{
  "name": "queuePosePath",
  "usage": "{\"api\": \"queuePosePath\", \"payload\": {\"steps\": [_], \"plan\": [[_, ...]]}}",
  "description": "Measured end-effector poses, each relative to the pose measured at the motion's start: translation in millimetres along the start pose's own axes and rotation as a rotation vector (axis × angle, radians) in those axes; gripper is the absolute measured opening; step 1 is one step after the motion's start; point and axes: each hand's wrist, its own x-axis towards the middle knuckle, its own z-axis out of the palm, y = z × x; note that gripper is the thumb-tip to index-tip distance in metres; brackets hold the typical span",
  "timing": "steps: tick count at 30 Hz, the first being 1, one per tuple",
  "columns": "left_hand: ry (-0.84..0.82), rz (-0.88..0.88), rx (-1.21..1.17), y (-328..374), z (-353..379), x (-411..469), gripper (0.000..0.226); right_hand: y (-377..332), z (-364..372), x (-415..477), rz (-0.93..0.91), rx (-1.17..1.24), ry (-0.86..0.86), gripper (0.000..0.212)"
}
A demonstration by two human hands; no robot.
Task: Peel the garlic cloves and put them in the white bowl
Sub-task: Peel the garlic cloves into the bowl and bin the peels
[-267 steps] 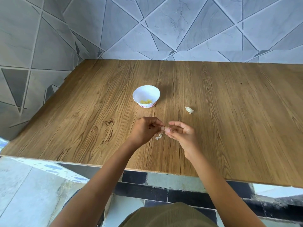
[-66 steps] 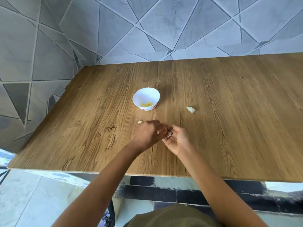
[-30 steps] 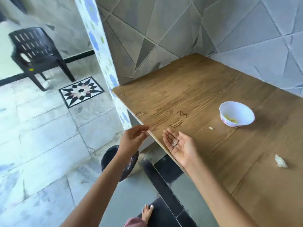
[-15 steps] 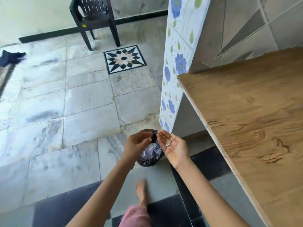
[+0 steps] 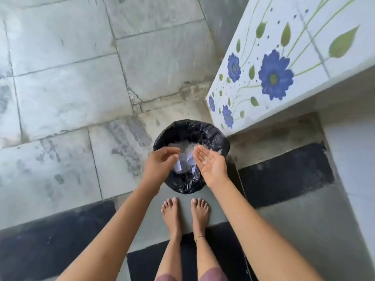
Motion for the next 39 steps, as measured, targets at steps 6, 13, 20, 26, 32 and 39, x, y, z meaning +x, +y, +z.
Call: {"api": "queuePosePath", "payload": {"steps": [6, 13, 20, 26, 32, 39], "plan": [[-0.038, -0.081, 0.001, -108, 27, 82, 0.018, 48, -32, 131, 0.035, -0.138, 0.148, 0.043], [-0.059, -0.148, 0.000, -168, 52, 120, 0.018, 65, -56, 190, 0.222, -0.217, 0.105, 0.072], [-0.022, 0.030, 0.000, -151, 84, 122, 0.023, 66, -65, 177, 0.240, -0.213, 0.084, 0.054], [-0.355, 0.425, 0.266, -158, 120, 133, 0.043, 62, -56, 163, 0.297, -0.120, 0.049, 0.049], [-0.046, -0.098, 0.297, -185, 109, 171, 0.037, 63, -67, 159, 0.261, -0.221, 0.051, 0.045], [-0.237, -0.063, 0.550, -206, 118, 164, 0.042, 68, -71, 153, 0.293, -0.169, -0.054, 0.049]]}}
